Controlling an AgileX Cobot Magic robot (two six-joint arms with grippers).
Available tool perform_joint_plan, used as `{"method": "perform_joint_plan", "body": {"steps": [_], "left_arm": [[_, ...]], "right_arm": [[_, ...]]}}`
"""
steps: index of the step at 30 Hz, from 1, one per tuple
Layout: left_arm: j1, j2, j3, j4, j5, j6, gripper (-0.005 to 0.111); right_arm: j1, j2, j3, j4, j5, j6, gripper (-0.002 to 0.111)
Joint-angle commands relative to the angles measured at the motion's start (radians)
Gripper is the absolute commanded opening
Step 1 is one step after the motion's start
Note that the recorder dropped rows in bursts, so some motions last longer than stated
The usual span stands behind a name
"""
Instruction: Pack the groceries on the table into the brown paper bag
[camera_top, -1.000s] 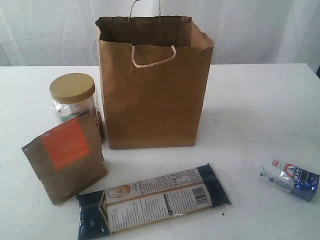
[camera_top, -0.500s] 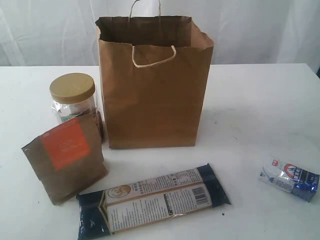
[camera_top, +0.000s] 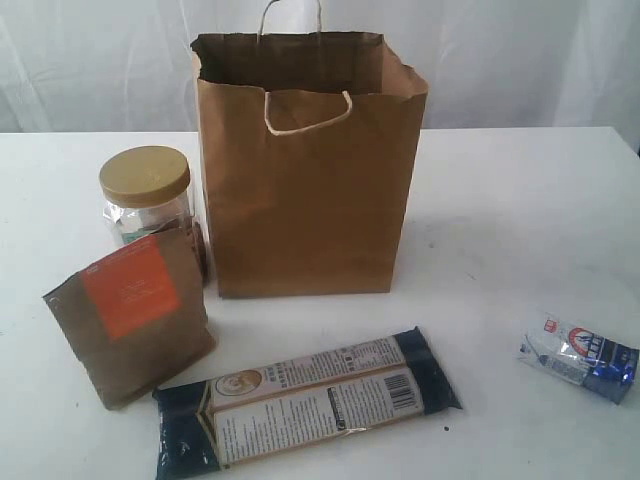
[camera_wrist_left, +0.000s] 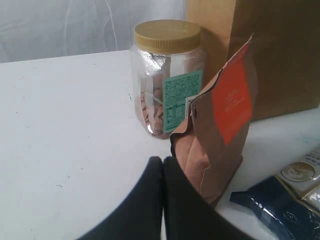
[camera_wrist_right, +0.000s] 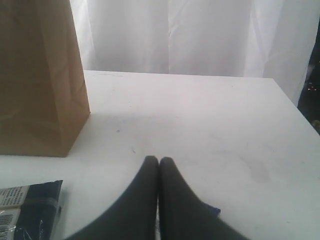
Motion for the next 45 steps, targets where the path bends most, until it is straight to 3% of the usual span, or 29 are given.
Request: {"method": "perform_joint_plan", "body": {"steps": [1, 24, 28, 31, 35, 38, 42, 45], "left_arm": [[-0.001, -0.005, 0.003, -0.003, -0.003, -0.003, 0.0], [-0.001, -0.005, 0.003, -0.01, -0.009, -0.015, 0.0], [-0.001, -0.005, 0.003, -0.232, -0.186, -0.308, 0.0], [-0.001, -0.005, 0.003, -0.296, -0.358, -0.513, 0.0], [-0.001, -0.005, 0.003, -0.296, -0.593, -0.527, 0.0], [-0.001, -0.005, 0.003, -0.296, -0.681, -0.531, 0.0], [-0.001, -0.005, -0.011, -0.259, -0.681, -0.657, 0.0], [-0.001, -0.005, -0.061, -0.131, -0.538, -0.776, 0.0]], "right_arm": [[-0.004, -0.007, 0.005, -0.011, 0.0, 0.005, 0.0], [-0.004, -0.007, 0.005, -0.009, -0.001, 0.005, 0.0], [-0.004, -0.007, 0.005, -0.009, -0.001, 0.005, 0.0], [-0.004, -0.007, 0.005, -0.009, -0.001, 0.005, 0.0], [-0.004, -0.007, 0.005, -0.009, -0.001, 0.005, 0.0], [-0.004, -0.007, 0.005, -0.009, -0.001, 0.005, 0.0], [-0.004, -0.007, 0.005, -0.009, -0.001, 0.005, 0.0], [-0.004, -0.007, 0.005, -0.009, -0.001, 0.005, 0.0]]}}
